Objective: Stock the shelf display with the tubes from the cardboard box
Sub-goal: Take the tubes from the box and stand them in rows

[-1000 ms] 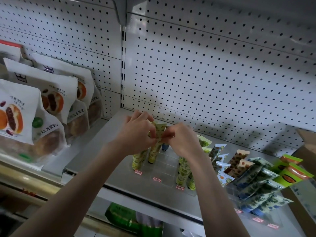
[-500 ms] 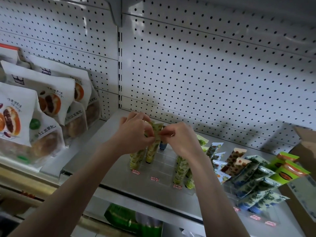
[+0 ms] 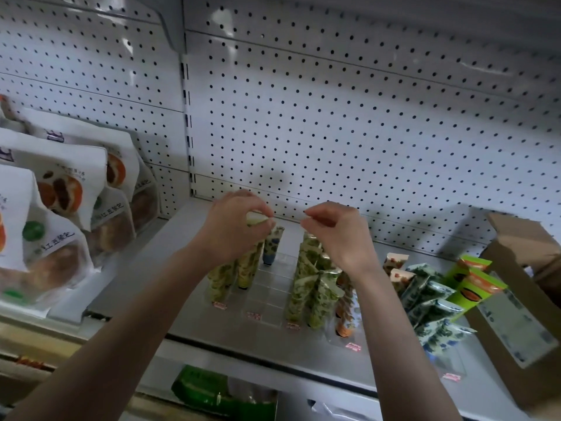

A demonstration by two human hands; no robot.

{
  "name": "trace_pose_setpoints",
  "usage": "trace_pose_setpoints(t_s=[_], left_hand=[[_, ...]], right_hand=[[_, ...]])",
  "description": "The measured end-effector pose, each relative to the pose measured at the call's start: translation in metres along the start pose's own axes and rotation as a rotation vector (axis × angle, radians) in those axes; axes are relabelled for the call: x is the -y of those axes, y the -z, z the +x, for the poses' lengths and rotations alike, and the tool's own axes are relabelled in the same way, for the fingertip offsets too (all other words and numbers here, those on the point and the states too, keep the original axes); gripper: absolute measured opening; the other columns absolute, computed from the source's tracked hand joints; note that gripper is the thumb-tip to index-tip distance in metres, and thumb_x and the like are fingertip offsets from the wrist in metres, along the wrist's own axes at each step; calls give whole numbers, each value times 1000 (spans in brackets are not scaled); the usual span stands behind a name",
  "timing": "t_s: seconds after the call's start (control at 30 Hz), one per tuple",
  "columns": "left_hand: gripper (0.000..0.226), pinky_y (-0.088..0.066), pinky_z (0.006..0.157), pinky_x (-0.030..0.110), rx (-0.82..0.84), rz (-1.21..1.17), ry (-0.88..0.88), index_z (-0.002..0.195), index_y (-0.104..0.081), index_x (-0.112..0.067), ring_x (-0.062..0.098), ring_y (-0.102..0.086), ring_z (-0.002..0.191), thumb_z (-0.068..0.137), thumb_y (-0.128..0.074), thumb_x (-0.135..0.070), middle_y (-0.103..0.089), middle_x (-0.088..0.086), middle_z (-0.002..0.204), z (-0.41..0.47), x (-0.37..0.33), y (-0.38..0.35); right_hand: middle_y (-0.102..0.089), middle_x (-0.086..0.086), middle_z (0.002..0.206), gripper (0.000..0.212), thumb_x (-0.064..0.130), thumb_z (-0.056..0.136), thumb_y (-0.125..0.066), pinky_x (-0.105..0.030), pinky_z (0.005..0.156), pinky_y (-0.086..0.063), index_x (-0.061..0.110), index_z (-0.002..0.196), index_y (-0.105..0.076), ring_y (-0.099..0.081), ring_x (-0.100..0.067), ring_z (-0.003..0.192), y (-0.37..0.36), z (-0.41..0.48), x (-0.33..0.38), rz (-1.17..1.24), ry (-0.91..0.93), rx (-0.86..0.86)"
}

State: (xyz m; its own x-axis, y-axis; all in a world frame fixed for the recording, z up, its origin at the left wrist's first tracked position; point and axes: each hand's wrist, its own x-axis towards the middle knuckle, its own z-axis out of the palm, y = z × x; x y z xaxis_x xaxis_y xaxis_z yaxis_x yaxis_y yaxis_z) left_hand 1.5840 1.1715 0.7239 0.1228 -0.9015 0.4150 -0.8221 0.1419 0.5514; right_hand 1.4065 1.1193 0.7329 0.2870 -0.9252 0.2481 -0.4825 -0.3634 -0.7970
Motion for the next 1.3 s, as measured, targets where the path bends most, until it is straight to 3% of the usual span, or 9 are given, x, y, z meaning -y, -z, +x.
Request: trace_pose_setpoints(t_s=[0.2,0.3,0.47,0.63,0.73,0.83,0.93,1.17,1.3], left_hand=[[15,-37,75,5,26,-275,-65,101,-65,-25,-4,-53,94,86,-62,-25,-60,-14,99,10,-34,-20],[17,-36,71,-1,22,-355,-88,102,-66,-22,-4,-56,94,85,-65,-25,-64,-11,101,14,-59,-38],[24,-37,72,1,102,-430,-159,108,-64,-20,1,-58,94,85,-65,-26,-64,-9,103,20,-106,-68],[29,-39,74,1,171,-488,-211,112,-61,-20,0,-58,92,84,-66,-26,-63,-9,101,21,-156,-103],[28,-43,78,8,190,-529,-221,110,-62,-17,7,-60,90,83,-68,-24,-64,-6,97,21,-184,-121],[26,-44,77,10,227,-586,-215,108,-62,-17,10,-60,87,83,-68,-21,-64,-3,96,18,-212,-140],[28,-48,84,20,274,-593,-222,110,-62,-18,9,-60,90,83,-67,-23,-64,-3,97,14,-235,-159],[25,-46,77,16,297,-585,-233,109,-62,-19,6,-58,88,85,-65,-26,-64,-6,96,5,-278,-198],[25,-45,78,16,283,-548,-223,109,-63,-16,9,-60,89,85,-65,-24,-65,-3,97,3,-292,-214]], right_hand=[[-70,-1,93,20,22,84,-69,-23,81,-52,15,103,-68,-65,-13,88,48,-6,-19,70,-30,-93],[-69,-1,93,22,21,84,-69,-13,74,-48,13,104,-68,-63,-8,84,75,-13,-27,71,-30,-147],[-66,6,83,19,20,82,-71,-10,70,-47,14,100,-68,-60,4,73,122,-29,-43,117,-57,-246],[-69,-4,94,22,20,83,-70,-18,79,-50,11,103,-67,-63,-9,82,177,-47,-62,130,-102,-345],[-67,7,85,26,21,84,-69,-7,68,-45,9,106,-68,-60,6,70,211,-59,-76,82,-107,-367],[-65,14,80,18,23,85,-68,-13,70,-45,14,101,-68,-59,8,67,243,-72,-90,44,-121,-391],[-63,14,74,13,18,86,-66,-4,61,-42,15,99,-67,-58,11,61,272,-84,-104,18,-138,-412],[-65,10,74,12,21,83,-70,-8,66,-44,18,95,-69,-57,8,62,319,-97,-144,-49,-191,-382],[-70,-1,83,11,21,81,-71,-22,75,-48,19,92,-69,-60,-5,70,335,-98,-162,-53,-224,-327]])
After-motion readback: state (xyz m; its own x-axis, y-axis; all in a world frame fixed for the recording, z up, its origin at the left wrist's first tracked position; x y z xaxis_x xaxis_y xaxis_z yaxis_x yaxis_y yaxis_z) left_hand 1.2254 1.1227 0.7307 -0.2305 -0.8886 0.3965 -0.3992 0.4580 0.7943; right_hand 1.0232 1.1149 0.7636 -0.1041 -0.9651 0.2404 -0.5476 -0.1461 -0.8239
